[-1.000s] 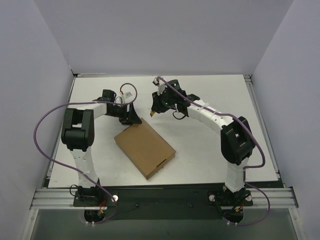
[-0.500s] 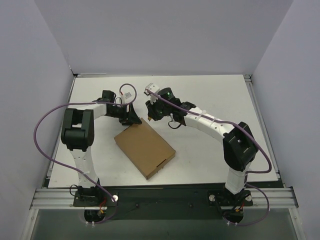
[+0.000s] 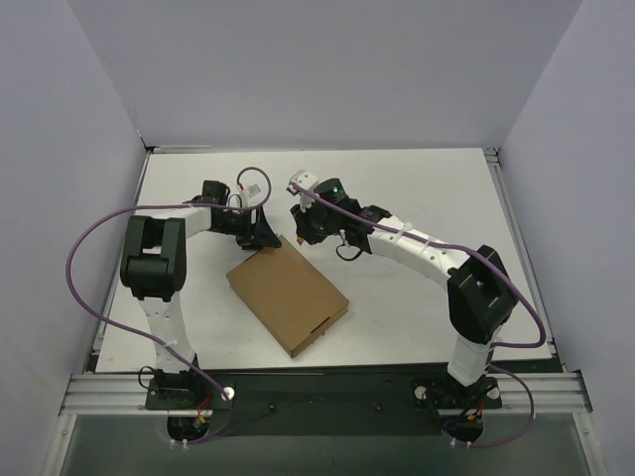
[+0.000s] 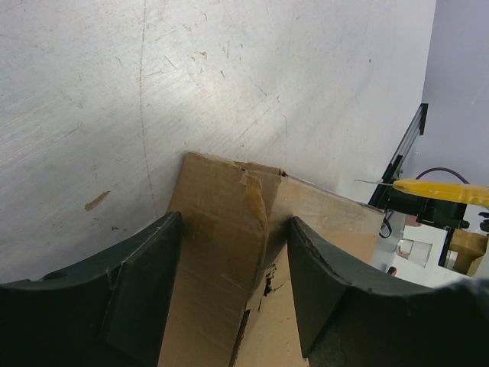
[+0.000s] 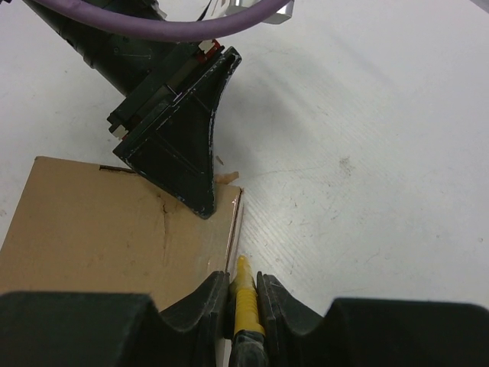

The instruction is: Unpack the express box

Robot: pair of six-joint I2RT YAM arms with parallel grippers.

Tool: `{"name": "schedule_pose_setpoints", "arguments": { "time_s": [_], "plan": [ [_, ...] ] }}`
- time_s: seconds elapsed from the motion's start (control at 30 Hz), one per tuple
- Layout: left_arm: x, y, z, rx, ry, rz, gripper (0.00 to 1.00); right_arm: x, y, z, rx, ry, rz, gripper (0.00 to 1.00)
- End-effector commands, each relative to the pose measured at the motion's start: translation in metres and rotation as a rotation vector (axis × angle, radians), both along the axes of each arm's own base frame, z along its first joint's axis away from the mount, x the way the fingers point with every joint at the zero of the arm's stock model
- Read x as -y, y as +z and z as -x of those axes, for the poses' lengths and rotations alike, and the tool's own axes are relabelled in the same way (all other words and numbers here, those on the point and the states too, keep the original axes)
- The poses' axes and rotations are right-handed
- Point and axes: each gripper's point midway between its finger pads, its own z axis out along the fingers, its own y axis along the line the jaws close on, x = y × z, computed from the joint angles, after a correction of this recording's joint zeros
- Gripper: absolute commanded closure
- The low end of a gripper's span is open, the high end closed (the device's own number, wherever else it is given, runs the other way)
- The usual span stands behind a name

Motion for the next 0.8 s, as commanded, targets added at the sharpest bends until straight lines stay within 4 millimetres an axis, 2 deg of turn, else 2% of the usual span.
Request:
{"name": "schedule_pose_setpoints", "arguments": {
  "time_s": [0.0, 0.27, 0.5, 0.53, 0.63, 0.77],
  "plan": [
    [-0.009, -0.027, 0.014, -0.044, 0.003, -0.113, 0.36, 0.001, 0.012, 0.007, 0.004, 0.001, -0.022, 1.00],
    [-0.009, -0.029, 0.014, -0.048, 0.003, -0.115, 0.37, 0.001, 0.007, 0.011, -0.023, -0.005, -0.025, 1.00],
    [-0.009, -0.028, 0.014, -0.046, 0.004, -0.115, 0.37, 0.000, 0.012, 0.017, -0.029, -0.021, -0.034, 1.00],
    [-0.009, -0.028, 0.015, -0.050, 0.005, -0.115, 0.37, 0.004, 0.008, 0.021, -0.048, -0.027, -0.014, 1.00],
    [-0.009, -0.029, 0.016, -0.049, 0.004, -0.119, 0.38, 0.007, 0.010, 0.027, -0.052, -0.038, 0.010, 1.00],
    [-0.010, -0.027, 0.015, -0.043, 0.004, -0.123, 0.38, 0.024, 0.017, 0.033, -0.032, -0.071, 0.047, 1.00]
  ]
}}
